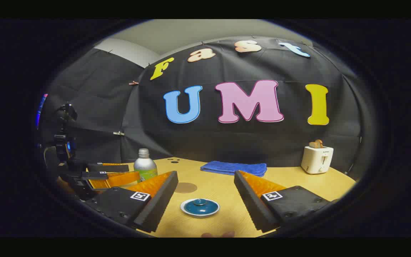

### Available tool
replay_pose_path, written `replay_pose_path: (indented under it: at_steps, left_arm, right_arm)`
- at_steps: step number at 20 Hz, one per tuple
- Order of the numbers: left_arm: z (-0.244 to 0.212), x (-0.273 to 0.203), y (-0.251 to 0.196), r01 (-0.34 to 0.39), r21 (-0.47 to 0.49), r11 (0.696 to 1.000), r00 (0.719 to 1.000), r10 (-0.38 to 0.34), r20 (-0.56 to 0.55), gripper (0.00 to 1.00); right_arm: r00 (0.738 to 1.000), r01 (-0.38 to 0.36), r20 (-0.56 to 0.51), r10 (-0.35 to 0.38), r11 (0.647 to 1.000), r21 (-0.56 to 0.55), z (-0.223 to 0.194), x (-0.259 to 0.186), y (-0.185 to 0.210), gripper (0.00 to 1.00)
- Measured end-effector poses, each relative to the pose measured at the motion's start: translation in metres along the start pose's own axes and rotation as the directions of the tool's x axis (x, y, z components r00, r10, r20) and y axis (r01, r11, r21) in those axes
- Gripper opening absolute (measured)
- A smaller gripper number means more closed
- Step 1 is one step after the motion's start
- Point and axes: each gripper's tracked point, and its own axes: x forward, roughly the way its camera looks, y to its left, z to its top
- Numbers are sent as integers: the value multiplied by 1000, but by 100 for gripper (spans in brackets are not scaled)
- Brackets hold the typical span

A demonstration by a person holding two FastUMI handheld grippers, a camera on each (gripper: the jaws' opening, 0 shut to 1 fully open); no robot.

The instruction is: Open the teacup lid with one hand, grasp the water bottle and pour water into the teacup with the other hand; after pouring, place the water bottle on the coaster and then close the teacup lid.

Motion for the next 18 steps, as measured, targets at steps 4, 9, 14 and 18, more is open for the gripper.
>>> replay_pose_path:
  at_steps: [4, 9, 14, 18]
  left_arm:
    - [3, 12, -4, 16, 36, 999, 1000, -16, -6, 95]
    - [-4, 13, -3, 12, 27, 1000, 1000, -11, -27, 95]
    - [1, 7, -1, 5, 62, 998, 1000, -4, -18, 95]
    - [-9, 3, 2, 13, 81, 997, 999, -9, -48, 95]
  right_arm:
    - [1000, 8, -4, -8, 1000, 5, 0, -2, -4, 98]
    - [1000, 4, -9, -4, 1000, 0, -2, -1, -3, 98]
    - [1000, 11, -28, -11, 1000, 6, -9, 2, -9, 98]
    - [991, 8, -131, -7, 1000, 2, -41, 13, -9, 98]
